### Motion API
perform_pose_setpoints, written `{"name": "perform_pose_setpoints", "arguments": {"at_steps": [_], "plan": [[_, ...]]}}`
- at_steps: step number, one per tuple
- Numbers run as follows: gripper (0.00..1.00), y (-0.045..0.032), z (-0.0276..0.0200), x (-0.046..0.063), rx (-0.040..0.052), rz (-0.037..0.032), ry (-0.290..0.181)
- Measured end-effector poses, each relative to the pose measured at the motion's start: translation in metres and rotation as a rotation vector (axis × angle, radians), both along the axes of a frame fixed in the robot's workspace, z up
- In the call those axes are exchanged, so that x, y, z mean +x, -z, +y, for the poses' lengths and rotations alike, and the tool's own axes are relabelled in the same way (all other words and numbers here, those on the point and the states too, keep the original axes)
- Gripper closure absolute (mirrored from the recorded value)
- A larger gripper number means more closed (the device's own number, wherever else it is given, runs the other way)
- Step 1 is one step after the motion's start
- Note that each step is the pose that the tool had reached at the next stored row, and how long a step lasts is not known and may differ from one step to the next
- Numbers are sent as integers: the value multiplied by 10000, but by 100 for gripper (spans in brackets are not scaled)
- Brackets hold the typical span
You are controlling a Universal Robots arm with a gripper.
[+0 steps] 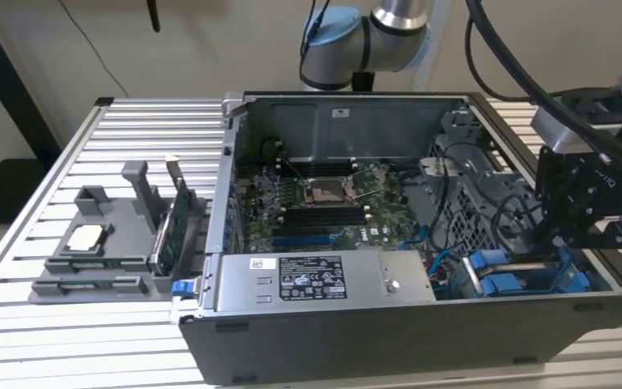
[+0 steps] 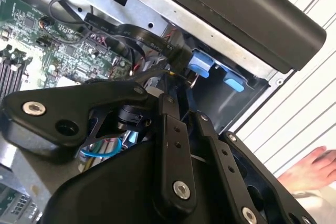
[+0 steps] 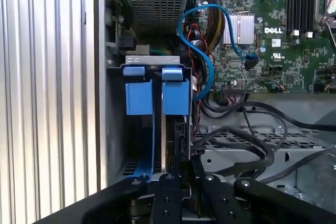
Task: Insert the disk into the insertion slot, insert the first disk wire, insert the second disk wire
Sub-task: 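Insert the first disk wire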
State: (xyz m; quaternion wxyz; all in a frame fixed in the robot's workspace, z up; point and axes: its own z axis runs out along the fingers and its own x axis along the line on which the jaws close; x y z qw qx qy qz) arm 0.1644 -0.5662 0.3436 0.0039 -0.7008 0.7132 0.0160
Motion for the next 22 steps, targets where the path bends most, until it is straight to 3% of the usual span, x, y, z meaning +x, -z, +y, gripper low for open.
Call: {"name": "perform_pose_setpoints", "arguments": {"at_steps": [22], "plan": [[81,124,0,8,1,1,191]]}}
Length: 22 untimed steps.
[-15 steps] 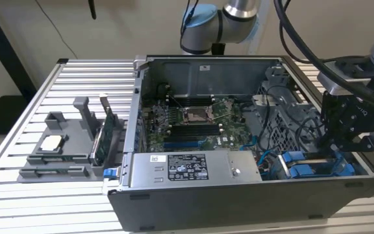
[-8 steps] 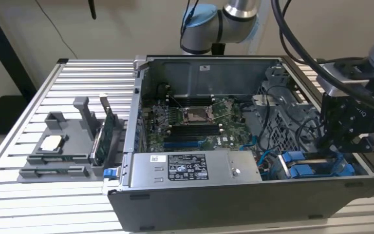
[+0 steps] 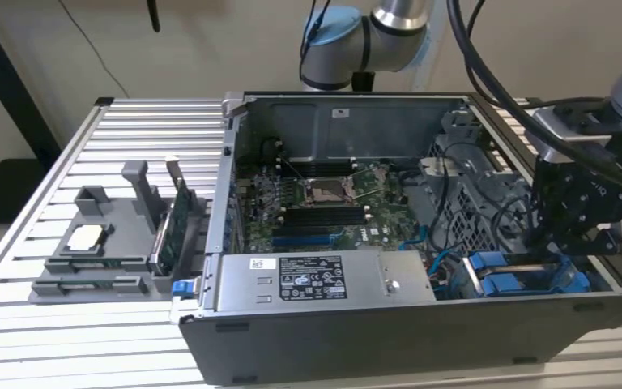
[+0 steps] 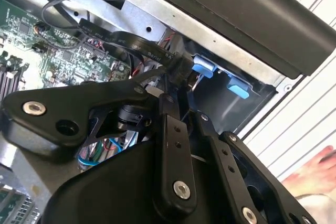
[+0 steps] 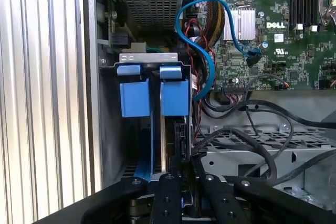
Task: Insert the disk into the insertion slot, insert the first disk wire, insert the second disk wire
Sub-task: 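Insert the first disk wire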
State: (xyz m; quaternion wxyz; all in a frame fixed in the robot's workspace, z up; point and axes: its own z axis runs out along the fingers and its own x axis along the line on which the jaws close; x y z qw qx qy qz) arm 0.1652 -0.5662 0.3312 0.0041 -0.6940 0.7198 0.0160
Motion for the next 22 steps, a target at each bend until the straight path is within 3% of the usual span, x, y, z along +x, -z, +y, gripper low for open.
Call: {"name": "perform_pose_setpoints", "arguments": {"at_steps": [3,4,9,16,22], "plan": [[79,-94,0,0,18,4,0],[73,-137,0,0,8,4,0],[73,-303,0,0,8,3,0],[73,-429,0,0,8,4,0],[73,-468,0,0,-7,4,0]]}}
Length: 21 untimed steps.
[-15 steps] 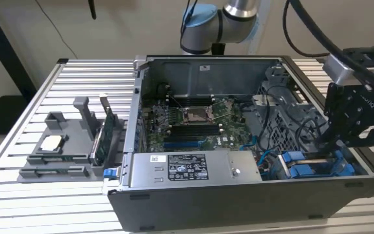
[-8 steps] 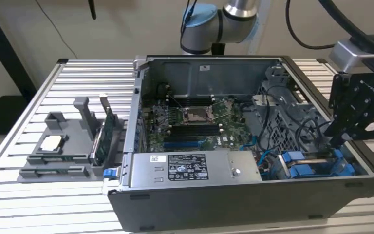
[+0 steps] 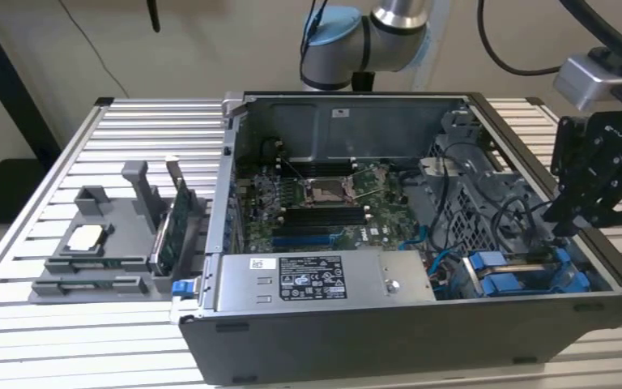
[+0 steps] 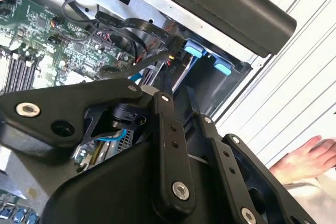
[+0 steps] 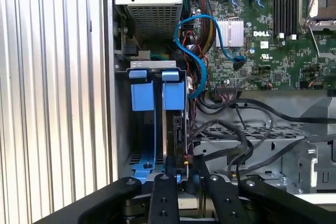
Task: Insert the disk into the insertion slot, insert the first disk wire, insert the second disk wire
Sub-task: 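Insert the first disk wire, then insert the second disk wire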
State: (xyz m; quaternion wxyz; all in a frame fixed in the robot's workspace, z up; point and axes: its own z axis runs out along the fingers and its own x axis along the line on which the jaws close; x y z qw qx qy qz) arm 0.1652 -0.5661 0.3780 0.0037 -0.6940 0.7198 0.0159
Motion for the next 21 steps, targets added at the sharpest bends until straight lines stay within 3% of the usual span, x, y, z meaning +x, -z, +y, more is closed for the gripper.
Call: {"name": "perform_pose_setpoints", "arguments": {"at_steps": [21], "plan": [[73,-1,2,58,-1,0,0]]}}
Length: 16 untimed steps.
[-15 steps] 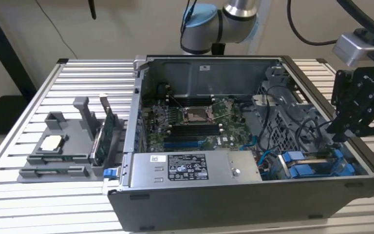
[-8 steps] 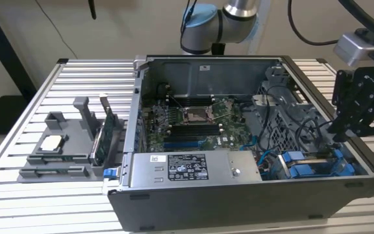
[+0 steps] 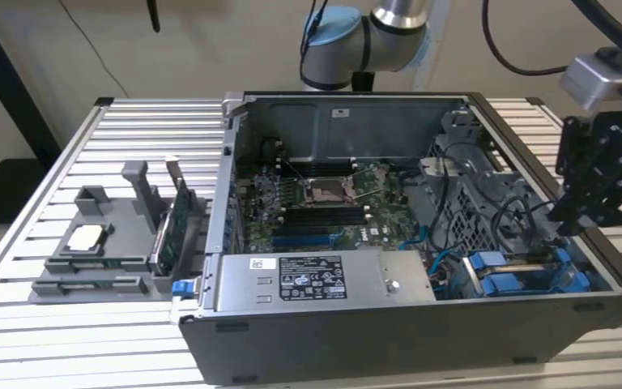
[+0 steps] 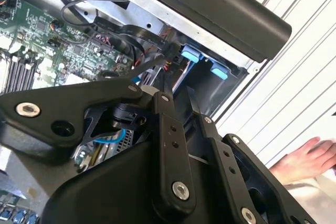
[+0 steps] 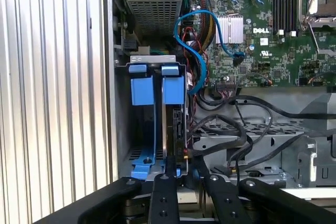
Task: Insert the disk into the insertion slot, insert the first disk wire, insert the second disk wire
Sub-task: 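Insert the second disk wire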
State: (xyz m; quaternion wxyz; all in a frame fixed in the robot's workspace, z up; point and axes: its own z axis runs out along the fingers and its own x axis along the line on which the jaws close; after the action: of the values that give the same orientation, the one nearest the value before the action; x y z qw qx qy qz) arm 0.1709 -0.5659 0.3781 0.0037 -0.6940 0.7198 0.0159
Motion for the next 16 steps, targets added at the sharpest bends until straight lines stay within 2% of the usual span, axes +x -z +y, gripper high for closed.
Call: {"name": "perform_pose_setpoints", "arguments": {"at_steps": [6,16], "plan": [[73,-15,19,10,2,0,0],[73,-148,83,11,-8,2,0]]}}
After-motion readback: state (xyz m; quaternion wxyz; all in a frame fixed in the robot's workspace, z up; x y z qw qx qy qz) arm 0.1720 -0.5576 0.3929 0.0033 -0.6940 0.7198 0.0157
